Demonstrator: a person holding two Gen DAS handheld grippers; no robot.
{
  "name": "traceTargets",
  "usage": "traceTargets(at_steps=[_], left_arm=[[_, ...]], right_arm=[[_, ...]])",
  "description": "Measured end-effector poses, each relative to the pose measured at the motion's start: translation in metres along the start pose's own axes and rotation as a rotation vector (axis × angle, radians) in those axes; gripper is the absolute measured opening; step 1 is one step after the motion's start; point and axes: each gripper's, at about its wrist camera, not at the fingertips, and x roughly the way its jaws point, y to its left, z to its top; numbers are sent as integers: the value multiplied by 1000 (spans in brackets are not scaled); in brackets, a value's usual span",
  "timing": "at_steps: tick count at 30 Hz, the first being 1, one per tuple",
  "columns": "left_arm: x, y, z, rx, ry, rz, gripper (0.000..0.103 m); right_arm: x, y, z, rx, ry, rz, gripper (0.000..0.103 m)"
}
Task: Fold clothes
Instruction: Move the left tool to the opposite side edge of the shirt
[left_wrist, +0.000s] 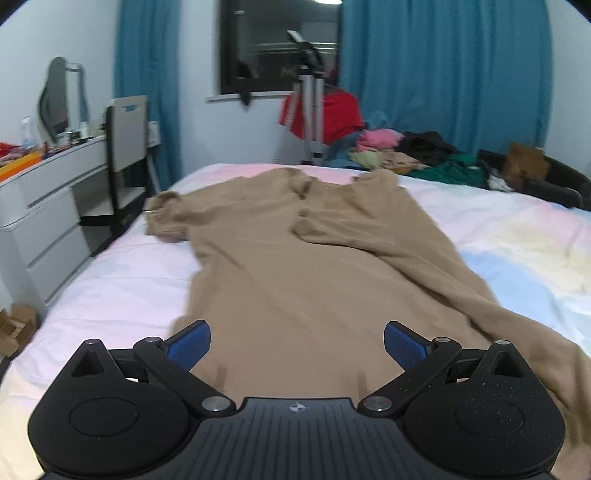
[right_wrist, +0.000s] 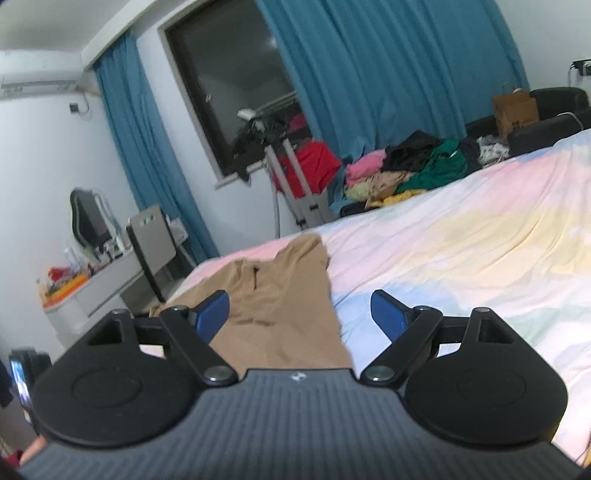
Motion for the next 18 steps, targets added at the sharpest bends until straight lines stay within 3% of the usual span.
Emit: traceTargets(at_steps=[6, 13, 18], left_arm=[[-4, -62, -3, 99, 28, -145, 99], [2, -143, -17, 218, 136, -385, 82], [13, -182, -21, 243, 167, -507, 66]], right_arm=[[-18, -42, 18, 82, -86, -55, 85], [-26, -96, 26, 233, -130, -125, 86], [-26, -100, 24, 223, -178, -173, 86]])
